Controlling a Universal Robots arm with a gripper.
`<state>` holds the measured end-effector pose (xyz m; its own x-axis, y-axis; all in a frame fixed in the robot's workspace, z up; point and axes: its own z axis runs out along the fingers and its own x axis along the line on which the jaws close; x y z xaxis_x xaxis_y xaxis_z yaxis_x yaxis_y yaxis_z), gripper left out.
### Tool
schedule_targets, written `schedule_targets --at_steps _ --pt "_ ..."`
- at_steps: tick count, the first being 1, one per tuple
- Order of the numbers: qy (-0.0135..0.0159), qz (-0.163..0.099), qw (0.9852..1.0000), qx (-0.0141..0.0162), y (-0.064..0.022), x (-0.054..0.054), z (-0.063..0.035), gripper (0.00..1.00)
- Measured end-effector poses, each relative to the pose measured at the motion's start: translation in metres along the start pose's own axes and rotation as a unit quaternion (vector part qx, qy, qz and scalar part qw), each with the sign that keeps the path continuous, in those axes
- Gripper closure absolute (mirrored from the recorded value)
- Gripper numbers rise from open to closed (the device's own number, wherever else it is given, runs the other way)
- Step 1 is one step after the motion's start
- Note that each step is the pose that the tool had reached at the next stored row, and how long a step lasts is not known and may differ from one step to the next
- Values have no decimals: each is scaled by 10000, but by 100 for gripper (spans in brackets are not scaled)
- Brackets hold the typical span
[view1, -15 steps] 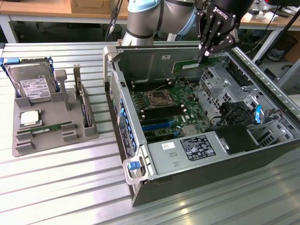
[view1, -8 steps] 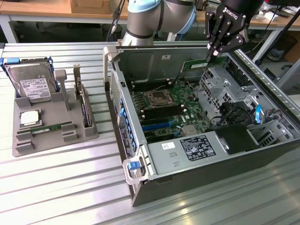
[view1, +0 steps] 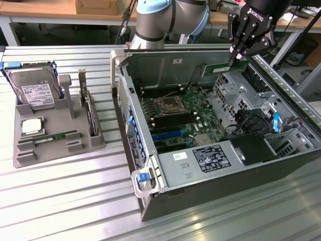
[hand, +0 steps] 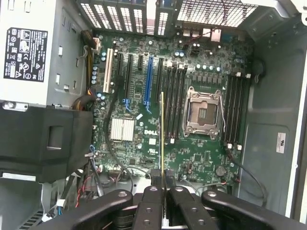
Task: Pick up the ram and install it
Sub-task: 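Pick up the ram and move it above insertion slot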
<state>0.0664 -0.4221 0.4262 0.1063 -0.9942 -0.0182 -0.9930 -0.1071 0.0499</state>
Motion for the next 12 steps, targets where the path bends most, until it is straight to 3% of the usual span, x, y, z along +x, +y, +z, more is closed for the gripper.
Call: schedule_targets --at_steps 4,8,12 --pt "0 0 10000 0 -51 1 -2 88" --pt "51 23 10000 -5 -82 -77 -2 88" --pt "52 24 10000 -5 -85 -78 -2 88"
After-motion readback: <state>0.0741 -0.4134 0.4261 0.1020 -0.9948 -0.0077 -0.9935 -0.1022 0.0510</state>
